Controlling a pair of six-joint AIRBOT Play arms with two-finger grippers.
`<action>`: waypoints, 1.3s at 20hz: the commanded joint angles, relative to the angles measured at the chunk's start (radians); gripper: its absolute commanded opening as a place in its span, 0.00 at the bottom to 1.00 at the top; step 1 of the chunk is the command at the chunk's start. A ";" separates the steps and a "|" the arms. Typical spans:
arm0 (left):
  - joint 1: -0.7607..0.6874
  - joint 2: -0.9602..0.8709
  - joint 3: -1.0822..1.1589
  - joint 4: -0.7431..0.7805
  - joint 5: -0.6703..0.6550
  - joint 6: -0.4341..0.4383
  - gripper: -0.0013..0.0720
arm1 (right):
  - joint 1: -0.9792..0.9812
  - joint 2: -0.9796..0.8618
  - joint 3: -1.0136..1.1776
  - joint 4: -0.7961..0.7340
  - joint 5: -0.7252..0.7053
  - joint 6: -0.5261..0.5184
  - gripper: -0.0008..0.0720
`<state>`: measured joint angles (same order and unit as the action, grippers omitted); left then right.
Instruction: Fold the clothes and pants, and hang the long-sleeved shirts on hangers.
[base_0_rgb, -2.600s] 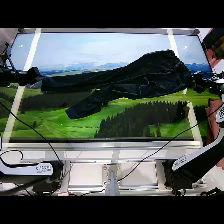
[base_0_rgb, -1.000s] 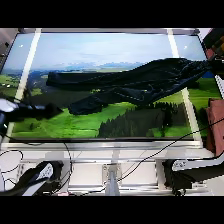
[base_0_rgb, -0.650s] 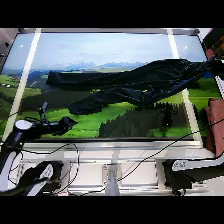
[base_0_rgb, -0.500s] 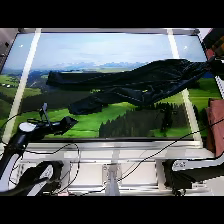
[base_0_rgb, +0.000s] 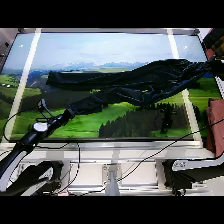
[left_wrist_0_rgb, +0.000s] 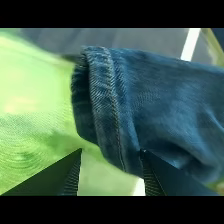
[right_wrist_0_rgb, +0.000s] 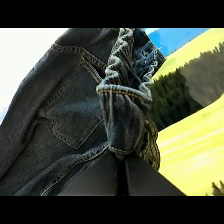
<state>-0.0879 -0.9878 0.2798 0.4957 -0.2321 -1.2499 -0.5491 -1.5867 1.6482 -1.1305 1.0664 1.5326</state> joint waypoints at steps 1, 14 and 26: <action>-0.027 -0.085 0.029 -0.063 0.086 0.000 0.46 | 0.001 0.000 0.000 0.000 0.016 0.000 0.06; 0.001 -0.076 0.508 0.603 0.203 0.001 0.04 | 0.000 0.064 0.001 -0.004 0.087 -0.016 0.06; 0.164 -0.008 0.537 0.832 -0.195 0.000 0.04 | 0.000 0.107 0.000 -0.146 0.398 -0.114 0.06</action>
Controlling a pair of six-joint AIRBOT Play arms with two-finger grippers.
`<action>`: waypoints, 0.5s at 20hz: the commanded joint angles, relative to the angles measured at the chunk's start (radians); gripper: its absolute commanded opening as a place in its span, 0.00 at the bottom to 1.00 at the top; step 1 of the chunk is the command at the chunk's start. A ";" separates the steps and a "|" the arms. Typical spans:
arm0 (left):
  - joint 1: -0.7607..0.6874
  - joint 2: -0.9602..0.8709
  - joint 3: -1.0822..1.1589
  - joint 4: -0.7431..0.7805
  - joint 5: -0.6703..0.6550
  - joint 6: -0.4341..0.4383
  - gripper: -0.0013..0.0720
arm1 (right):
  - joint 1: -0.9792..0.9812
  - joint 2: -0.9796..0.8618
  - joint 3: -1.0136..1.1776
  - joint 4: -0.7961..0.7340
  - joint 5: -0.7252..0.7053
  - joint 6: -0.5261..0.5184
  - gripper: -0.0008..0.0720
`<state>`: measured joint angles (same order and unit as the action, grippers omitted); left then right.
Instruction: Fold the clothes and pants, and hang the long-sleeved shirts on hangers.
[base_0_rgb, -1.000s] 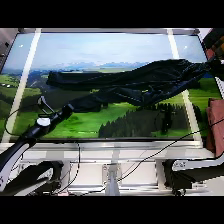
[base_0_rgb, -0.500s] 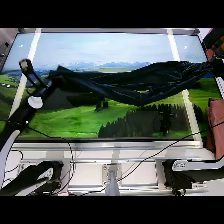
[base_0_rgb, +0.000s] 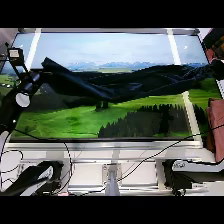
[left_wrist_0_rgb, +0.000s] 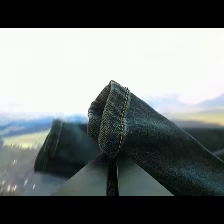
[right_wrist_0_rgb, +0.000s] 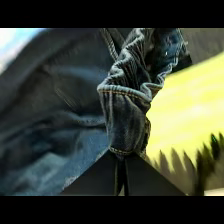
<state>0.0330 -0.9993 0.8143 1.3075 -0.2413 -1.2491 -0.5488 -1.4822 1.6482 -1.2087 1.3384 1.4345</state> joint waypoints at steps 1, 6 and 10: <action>0.068 0.004 0.003 0.025 -0.272 0.000 0.04 | 0.000 0.003 0.000 -0.099 0.177 -0.018 0.06; 0.204 0.004 0.003 0.050 -0.457 -0.014 0.04 | 0.000 0.003 0.000 -0.232 0.331 -0.042 0.06; 0.250 0.014 0.019 0.050 -0.401 -0.053 0.04 | 0.000 0.004 0.000 -0.272 0.345 -0.042 0.06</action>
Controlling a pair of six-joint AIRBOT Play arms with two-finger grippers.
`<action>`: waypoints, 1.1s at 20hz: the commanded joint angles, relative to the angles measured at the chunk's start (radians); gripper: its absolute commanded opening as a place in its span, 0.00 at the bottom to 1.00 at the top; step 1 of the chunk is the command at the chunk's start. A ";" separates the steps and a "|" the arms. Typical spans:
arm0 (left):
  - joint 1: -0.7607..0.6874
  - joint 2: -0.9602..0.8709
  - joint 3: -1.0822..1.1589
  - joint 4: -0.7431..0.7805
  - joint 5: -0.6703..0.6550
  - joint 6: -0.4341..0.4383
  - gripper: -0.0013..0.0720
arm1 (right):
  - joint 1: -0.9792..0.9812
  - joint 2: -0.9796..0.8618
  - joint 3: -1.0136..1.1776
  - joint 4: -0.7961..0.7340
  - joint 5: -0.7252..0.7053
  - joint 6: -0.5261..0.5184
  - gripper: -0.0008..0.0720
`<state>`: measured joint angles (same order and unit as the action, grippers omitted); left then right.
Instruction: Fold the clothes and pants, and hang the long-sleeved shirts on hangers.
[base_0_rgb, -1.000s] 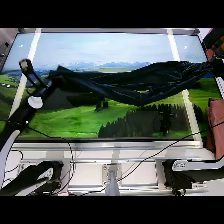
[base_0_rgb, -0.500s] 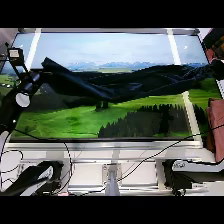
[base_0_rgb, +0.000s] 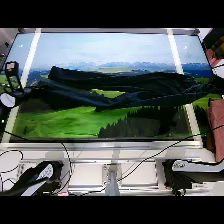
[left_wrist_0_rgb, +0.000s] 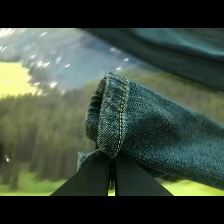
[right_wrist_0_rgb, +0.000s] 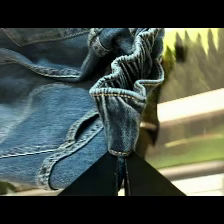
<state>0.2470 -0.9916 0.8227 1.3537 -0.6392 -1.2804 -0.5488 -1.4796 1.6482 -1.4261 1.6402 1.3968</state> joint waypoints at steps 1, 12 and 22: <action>0.035 0.016 0.016 0.003 0.034 -0.023 0.04 | 0.000 0.004 0.000 -0.056 0.044 -0.004 0.06; 0.035 -0.193 0.016 -0.001 0.229 -0.225 0.04 | 0.001 0.028 -0.149 -0.049 0.104 -0.005 0.06; 0.055 -0.249 0.017 -0.125 0.315 -0.224 0.92 | 0.001 0.033 -0.438 0.014 -0.059 -0.030 0.06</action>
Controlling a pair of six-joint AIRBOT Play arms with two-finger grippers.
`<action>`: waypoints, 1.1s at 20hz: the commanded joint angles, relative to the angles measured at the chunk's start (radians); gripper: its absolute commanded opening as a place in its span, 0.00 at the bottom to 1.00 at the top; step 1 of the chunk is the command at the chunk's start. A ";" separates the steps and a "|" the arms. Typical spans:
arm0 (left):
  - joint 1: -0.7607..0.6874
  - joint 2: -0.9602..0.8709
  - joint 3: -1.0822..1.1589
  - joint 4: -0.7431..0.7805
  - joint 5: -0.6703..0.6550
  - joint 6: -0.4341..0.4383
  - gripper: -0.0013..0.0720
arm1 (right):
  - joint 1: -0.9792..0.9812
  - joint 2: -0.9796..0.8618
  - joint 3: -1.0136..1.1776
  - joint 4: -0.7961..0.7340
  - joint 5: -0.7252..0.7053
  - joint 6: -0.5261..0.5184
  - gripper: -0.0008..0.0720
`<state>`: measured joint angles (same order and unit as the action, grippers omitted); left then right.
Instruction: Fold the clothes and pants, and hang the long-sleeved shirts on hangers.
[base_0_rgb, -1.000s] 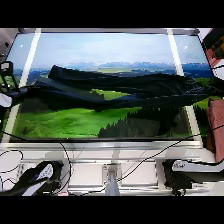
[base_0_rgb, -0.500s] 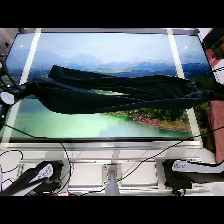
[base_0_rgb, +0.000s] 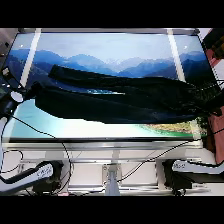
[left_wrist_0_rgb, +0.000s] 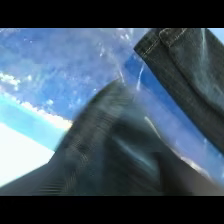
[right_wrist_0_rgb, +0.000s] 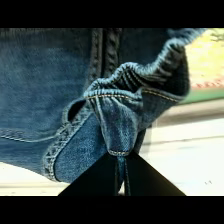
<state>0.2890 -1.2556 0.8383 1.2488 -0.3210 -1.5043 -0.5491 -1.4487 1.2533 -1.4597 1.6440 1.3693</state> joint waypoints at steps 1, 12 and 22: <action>0.030 0.049 0.001 -0.020 -0.031 0.000 0.88 | 0.001 0.003 -0.043 0.065 -0.066 -0.003 0.06; 0.393 0.237 -0.077 0.022 -0.719 0.083 0.68 | 0.001 0.002 -0.043 0.092 -0.068 -0.031 0.06; 0.277 -0.024 -0.098 -0.095 -0.462 0.084 0.66 | 0.001 0.002 -0.043 0.104 -0.100 -0.046 0.06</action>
<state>0.5938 -1.2312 0.7425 1.1999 -0.8993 -1.4239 -0.5491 -1.4467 1.2102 -1.3582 1.5517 1.3262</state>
